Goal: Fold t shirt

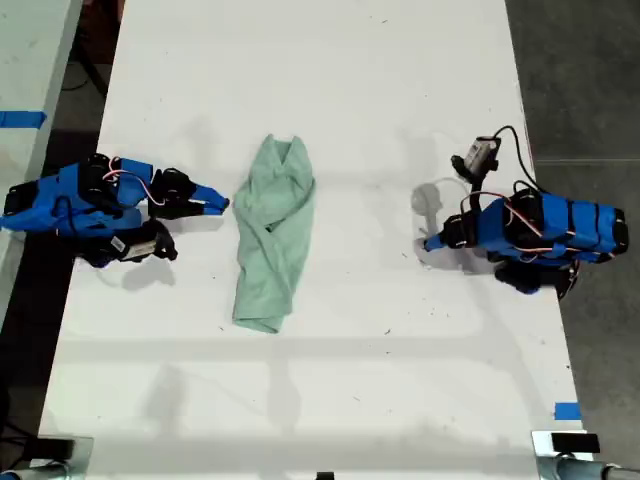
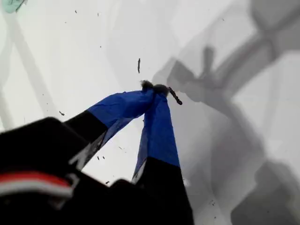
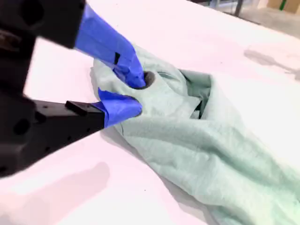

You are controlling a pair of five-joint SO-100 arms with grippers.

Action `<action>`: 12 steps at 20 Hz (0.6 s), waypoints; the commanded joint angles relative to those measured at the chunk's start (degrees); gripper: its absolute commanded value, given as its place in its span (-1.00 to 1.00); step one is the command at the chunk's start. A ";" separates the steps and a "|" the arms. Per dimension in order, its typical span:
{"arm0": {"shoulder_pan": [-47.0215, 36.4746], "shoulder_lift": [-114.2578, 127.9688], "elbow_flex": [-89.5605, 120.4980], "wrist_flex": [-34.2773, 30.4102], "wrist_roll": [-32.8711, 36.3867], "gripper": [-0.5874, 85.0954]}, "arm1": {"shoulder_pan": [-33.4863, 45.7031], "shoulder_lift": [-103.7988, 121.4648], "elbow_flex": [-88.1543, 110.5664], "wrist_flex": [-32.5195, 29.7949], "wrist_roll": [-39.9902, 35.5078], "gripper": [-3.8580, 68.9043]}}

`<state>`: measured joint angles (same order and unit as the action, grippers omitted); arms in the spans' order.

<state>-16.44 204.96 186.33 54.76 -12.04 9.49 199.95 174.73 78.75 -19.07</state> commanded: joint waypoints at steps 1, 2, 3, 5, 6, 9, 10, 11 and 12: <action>-2.37 0.53 2.37 0.79 -3.43 -0.99 | 0.09 0.44 2.29 0.00 0.26 -0.94; -1.41 0.53 2.46 0.62 -2.29 -0.99 | 0.09 0.44 2.29 0.00 0.26 -0.94; -3.43 0.62 2.46 2.99 -2.20 -0.99 | 0.09 0.44 2.29 0.00 0.26 -0.94; -2.20 0.62 2.37 3.08 -0.79 -0.99 | 0.18 0.44 2.29 0.00 0.18 -0.94; -1.14 0.35 2.37 3.25 1.76 -0.98 | 0.18 0.44 2.29 0.00 0.18 -0.94; 0.44 -0.09 2.37 3.43 8.00 -0.96 | 0.18 0.44 2.29 0.00 0.18 -0.94; 0.09 -0.09 2.37 3.43 8.61 -0.99 | 0.18 0.44 2.29 0.00 0.18 -0.94; 0.35 -0.09 2.37 3.43 8.61 -0.98 | 0.09 0.44 2.29 0.00 0.18 -0.94; 0.44 -0.09 2.37 3.43 8.70 -0.99 | 0.09 0.44 2.29 0.00 0.18 -0.94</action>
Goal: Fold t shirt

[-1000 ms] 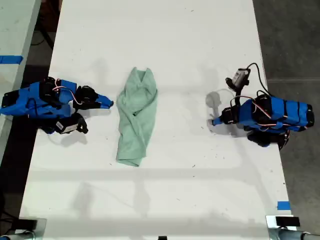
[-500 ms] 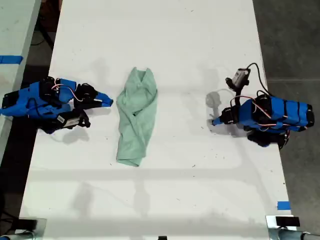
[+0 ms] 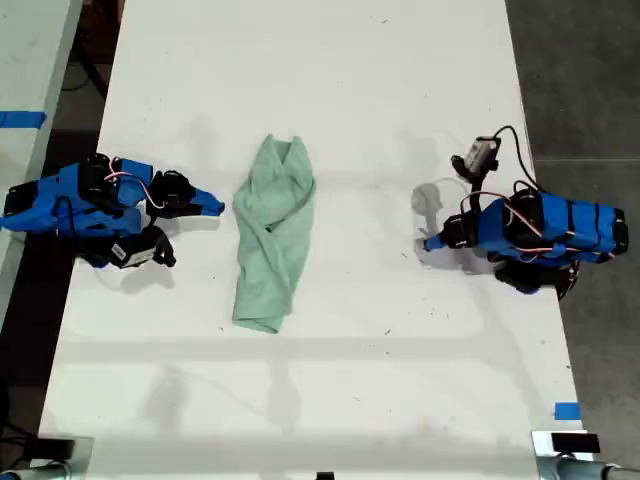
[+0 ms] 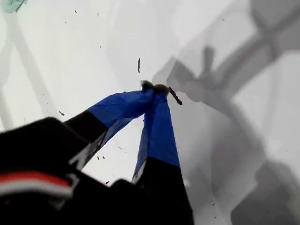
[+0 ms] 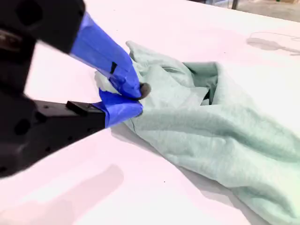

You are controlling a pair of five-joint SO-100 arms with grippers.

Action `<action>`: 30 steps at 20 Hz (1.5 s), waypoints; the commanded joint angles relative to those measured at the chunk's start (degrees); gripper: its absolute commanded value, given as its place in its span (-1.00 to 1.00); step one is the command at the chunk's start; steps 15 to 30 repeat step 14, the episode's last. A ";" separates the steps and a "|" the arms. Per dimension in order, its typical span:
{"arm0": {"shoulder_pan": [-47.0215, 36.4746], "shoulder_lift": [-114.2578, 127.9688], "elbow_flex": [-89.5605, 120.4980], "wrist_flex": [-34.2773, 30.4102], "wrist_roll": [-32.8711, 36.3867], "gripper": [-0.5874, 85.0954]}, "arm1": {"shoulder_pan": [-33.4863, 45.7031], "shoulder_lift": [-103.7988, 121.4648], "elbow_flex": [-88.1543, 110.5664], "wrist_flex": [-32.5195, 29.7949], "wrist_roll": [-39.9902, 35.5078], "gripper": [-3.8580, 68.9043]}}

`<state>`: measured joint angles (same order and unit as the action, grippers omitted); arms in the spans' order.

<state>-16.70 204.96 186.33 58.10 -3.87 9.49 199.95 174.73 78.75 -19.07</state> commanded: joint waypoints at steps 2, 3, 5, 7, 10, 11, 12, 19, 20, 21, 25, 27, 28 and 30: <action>0.79 -0.09 2.37 0.09 0.62 -0.99 | 0.09 0.44 2.29 0.00 0.18 -0.94; 0.79 -0.09 2.37 0.09 0.62 -0.99 | 0.09 0.44 2.29 0.00 0.18 -0.94; 0.79 -0.09 2.37 0.09 0.97 -0.99 | 0.09 0.44 2.29 0.00 0.18 -0.94; 0.79 -0.09 2.37 0.09 1.14 -0.99 | 0.09 0.44 2.29 0.00 0.18 -0.94; 0.79 -0.09 2.37 0.09 1.14 -0.99 | 0.09 0.44 2.29 0.00 0.18 -0.94; 0.79 -0.09 2.37 0.09 1.14 -0.99 | 0.09 0.44 2.29 0.00 0.26 -0.94; 0.79 -0.09 2.37 0.09 1.23 -0.99 | 0.09 0.44 2.29 0.00 0.26 -0.94; 0.79 -0.09 2.37 0.09 1.41 -0.99 | 0.09 0.44 2.29 0.00 0.26 -0.94; 0.79 -0.09 2.37 0.09 1.41 -0.99 | 0.09 0.44 2.29 0.00 0.26 -0.94; 0.79 -0.09 2.37 0.09 1.41 -0.99 | 0.09 0.44 2.29 0.00 0.26 -0.94; 0.79 -0.09 2.37 0.09 1.41 -0.99 | 0.09 0.44 2.29 0.00 0.26 -0.94; 0.79 -0.09 2.37 0.09 1.41 -0.99 | 0.09 0.44 2.29 0.00 0.26 -0.94; 0.79 -0.09 2.37 0.09 1.41 -0.99 | 0.09 0.44 2.29 0.00 0.26 -0.94; 0.79 -0.09 2.37 0.09 1.41 -0.99 | 0.09 0.44 2.29 0.00 0.26 -0.94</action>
